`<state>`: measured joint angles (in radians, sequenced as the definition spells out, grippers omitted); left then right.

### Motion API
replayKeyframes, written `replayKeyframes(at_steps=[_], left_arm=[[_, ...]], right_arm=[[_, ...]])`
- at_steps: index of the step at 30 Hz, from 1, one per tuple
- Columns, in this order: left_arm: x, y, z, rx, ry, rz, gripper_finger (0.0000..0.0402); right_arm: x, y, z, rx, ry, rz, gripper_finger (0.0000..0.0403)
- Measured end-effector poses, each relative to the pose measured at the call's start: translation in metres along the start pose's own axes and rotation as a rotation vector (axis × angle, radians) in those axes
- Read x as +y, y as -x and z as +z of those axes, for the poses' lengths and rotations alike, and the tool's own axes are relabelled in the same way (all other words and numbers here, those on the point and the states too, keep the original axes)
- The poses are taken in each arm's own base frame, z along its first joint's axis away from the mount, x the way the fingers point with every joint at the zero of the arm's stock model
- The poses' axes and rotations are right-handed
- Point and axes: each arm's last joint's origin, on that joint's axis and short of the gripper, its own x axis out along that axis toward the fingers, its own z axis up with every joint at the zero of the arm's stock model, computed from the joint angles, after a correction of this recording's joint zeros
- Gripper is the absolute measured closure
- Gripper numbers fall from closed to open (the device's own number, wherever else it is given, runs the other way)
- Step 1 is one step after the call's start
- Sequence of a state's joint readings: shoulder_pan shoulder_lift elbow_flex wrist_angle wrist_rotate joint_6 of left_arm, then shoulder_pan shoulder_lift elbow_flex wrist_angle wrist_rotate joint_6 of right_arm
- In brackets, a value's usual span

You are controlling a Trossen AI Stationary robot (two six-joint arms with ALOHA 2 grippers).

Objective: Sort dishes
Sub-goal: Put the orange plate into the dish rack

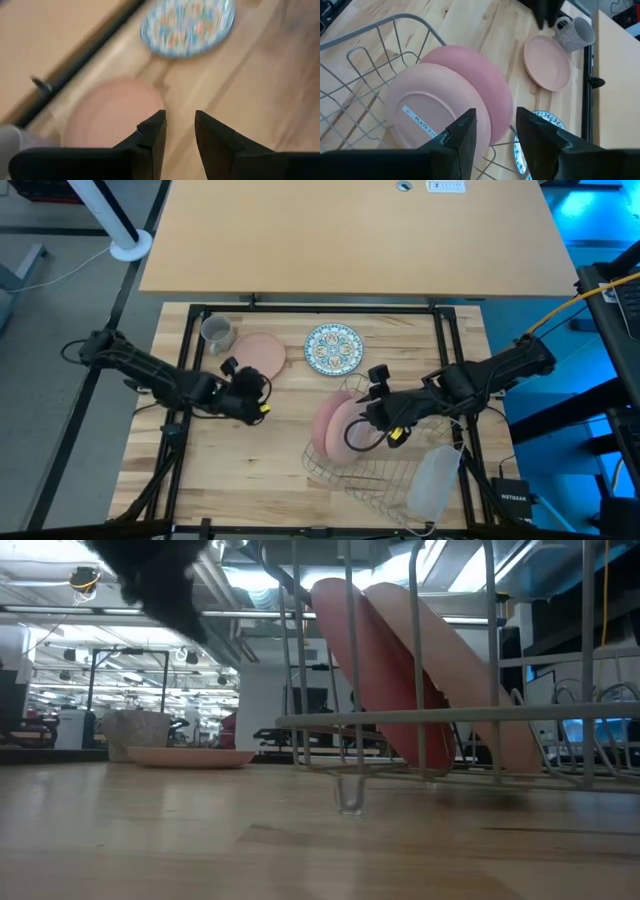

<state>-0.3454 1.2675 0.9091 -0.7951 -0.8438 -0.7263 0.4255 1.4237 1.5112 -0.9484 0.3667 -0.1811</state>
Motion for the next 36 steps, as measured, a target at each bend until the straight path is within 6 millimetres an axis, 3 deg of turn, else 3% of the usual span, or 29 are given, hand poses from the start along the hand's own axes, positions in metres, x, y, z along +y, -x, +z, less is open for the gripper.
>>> replayKeyframes(at_steps=[8, 20, 36], left_arm=[[0.020, -0.044, -0.019, 0.278, 0.028, -0.088, 0.0306], [0.047, -0.088, -0.024, 0.363, 0.041, -0.165, 0.0306], [0.048, -0.146, -0.045, 0.524, -0.072, -0.194, 0.0306]], right_arm=[[-0.003, 0.007, -0.001, -0.023, -0.011, -0.013, 0.0260], [-0.003, 0.007, -0.001, -0.023, -0.011, -0.012, 0.0260], [-0.003, 0.007, -0.001, -0.022, -0.011, -0.012, 0.0260]])
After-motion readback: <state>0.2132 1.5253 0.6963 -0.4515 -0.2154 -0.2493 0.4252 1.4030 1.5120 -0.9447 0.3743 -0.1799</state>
